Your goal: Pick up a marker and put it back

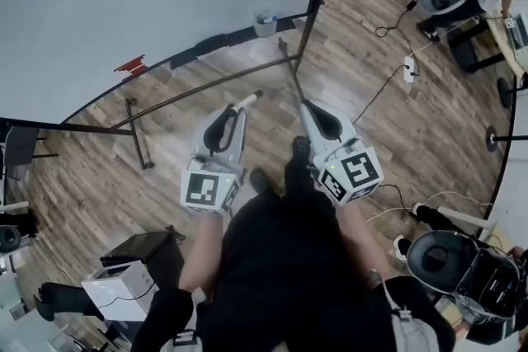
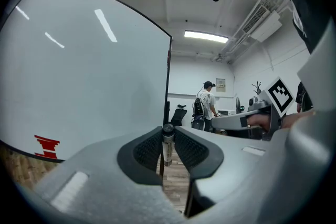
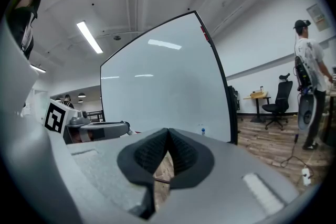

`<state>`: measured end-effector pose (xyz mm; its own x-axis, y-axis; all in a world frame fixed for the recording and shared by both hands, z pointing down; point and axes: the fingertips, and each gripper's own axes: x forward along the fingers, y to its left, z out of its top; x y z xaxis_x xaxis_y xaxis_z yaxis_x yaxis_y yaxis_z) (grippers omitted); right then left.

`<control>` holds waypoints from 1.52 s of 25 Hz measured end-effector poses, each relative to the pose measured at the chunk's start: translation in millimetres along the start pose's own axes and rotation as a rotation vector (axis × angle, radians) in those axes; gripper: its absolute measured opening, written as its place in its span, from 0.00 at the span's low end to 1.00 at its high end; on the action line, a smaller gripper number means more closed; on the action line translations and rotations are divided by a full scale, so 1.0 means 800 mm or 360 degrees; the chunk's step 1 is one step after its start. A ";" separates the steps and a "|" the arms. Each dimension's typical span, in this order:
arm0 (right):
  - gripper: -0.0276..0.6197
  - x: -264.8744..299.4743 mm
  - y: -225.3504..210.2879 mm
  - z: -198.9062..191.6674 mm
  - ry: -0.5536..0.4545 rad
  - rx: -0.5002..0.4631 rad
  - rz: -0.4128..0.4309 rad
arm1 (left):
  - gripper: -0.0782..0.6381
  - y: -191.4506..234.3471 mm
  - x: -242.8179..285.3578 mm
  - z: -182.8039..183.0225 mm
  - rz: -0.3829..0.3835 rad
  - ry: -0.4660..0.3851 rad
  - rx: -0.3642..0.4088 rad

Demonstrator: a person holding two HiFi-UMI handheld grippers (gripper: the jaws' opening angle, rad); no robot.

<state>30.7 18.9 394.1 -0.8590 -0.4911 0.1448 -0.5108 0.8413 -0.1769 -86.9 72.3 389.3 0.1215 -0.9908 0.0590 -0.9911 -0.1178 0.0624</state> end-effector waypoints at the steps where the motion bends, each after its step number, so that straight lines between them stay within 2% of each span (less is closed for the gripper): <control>1: 0.05 -0.004 0.003 -0.002 -0.0005 0.0002 -0.0016 | 0.22 -0.002 -0.002 -0.001 -0.0016 0.0002 0.0000; 9: 0.05 -0.019 0.019 -0.002 -0.0040 -0.0006 -0.0083 | 0.22 -0.006 -0.015 0.001 -0.0079 -0.0002 0.0011; 27: 0.05 0.010 0.039 0.002 -0.0005 -0.0051 -0.0042 | 0.22 0.021 -0.014 0.004 -0.0068 -0.0015 -0.0024; 33: 0.05 0.023 0.034 0.006 -0.0009 -0.0060 -0.0034 | 0.22 0.030 0.011 -0.001 -0.0086 0.0007 -0.0031; 38: 0.05 0.047 -0.007 0.023 -0.0036 -0.0039 -0.0036 | 0.22 0.038 0.063 0.009 -0.0079 0.0005 -0.0015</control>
<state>0.6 -8.8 382.7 -0.8479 -0.5148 0.1266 -0.5294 0.8350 -0.1499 -111.1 18.1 386.9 0.1705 -0.9836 0.0585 -0.9833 -0.1660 0.0745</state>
